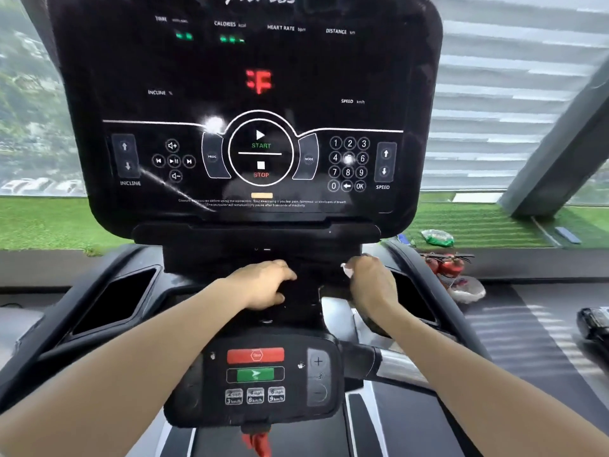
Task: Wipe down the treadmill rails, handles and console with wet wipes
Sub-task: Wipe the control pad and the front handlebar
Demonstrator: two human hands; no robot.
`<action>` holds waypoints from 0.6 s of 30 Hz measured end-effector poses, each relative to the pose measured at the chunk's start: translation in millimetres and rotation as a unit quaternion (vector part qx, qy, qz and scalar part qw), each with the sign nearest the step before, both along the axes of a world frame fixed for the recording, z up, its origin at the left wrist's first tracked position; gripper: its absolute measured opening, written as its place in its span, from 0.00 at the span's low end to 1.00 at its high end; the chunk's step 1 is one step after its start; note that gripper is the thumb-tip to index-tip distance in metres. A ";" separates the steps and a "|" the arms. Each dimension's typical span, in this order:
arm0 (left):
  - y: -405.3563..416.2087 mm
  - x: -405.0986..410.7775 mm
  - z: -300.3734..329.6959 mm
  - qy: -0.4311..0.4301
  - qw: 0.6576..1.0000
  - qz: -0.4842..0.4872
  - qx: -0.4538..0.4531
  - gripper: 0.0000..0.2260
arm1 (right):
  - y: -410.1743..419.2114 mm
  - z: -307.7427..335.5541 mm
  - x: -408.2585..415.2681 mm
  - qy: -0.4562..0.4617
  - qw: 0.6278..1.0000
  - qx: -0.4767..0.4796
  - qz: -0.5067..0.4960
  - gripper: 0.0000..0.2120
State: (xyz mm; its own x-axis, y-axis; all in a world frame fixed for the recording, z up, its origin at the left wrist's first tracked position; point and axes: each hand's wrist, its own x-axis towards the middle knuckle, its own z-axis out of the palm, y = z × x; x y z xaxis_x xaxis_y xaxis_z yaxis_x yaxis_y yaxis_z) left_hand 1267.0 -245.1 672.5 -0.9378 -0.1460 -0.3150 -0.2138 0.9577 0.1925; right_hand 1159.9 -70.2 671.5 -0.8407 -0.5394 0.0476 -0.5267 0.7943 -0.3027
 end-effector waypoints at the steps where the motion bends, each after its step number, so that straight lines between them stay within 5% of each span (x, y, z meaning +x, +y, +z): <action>1: 0.7 -0.9 -0.4 -0.002 1.000 -0.010 0.001 0.24 | 1.6 0.0 -1.2 -0.006 1.000 0.006 -0.022 0.17; 8: -2.9 1.0 -6.8 -0.007 0.998 -0.054 0.013 0.24 | -13.7 -0.2 -0.5 -0.069 0.993 0.026 -0.087 0.17; 18: -26.1 22.6 -9.2 0.004 0.998 -0.059 0.007 0.25 | -53.5 -0.4 30.3 -0.130 0.991 -0.030 0.029 0.15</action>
State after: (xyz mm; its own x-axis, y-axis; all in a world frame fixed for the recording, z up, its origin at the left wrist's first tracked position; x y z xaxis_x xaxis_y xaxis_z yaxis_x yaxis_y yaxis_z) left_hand 1289.7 -271.2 663.3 -0.9507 -0.0304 -0.3087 -0.0986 0.9732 0.2078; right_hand 1190.2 -123.7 671.1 -0.7967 -0.5897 -0.1327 -0.4686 0.7412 -0.4806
